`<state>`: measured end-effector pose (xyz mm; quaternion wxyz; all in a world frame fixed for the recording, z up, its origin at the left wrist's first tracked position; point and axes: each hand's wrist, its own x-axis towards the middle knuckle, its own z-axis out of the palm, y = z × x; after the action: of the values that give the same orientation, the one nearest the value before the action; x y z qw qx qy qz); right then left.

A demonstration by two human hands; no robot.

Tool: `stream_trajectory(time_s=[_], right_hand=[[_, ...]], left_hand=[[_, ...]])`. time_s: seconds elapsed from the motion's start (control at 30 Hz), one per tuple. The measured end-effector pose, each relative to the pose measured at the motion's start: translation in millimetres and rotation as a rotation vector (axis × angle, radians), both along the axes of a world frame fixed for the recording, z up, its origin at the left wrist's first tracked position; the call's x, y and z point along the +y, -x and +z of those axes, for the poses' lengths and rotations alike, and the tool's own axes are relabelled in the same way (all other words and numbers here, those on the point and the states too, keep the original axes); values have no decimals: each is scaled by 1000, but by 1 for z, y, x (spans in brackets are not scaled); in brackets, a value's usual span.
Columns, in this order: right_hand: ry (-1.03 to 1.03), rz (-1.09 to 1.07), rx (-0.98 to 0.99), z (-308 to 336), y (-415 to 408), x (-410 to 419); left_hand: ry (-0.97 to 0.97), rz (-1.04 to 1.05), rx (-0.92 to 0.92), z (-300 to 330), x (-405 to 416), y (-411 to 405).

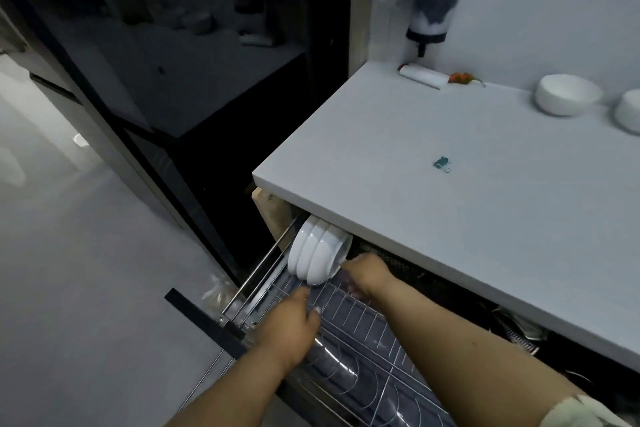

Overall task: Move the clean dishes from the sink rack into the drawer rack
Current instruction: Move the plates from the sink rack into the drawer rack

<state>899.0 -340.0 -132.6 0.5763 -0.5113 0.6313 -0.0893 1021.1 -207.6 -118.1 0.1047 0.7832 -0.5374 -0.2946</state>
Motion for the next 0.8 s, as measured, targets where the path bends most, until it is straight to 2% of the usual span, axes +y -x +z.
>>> stream_trajectory(time_s=[0.3, 0.5, 0.8], right_hand=[[34, -254, -178, 93, 105, 23], [149, -465, -250, 140, 197, 51], [243, -745, -281, 177, 337, 100]], left_hand=[[175, -77, 207, 69, -57, 101], [200, -100, 440, 110, -78, 187], [164, -282, 566, 153, -73, 333]])
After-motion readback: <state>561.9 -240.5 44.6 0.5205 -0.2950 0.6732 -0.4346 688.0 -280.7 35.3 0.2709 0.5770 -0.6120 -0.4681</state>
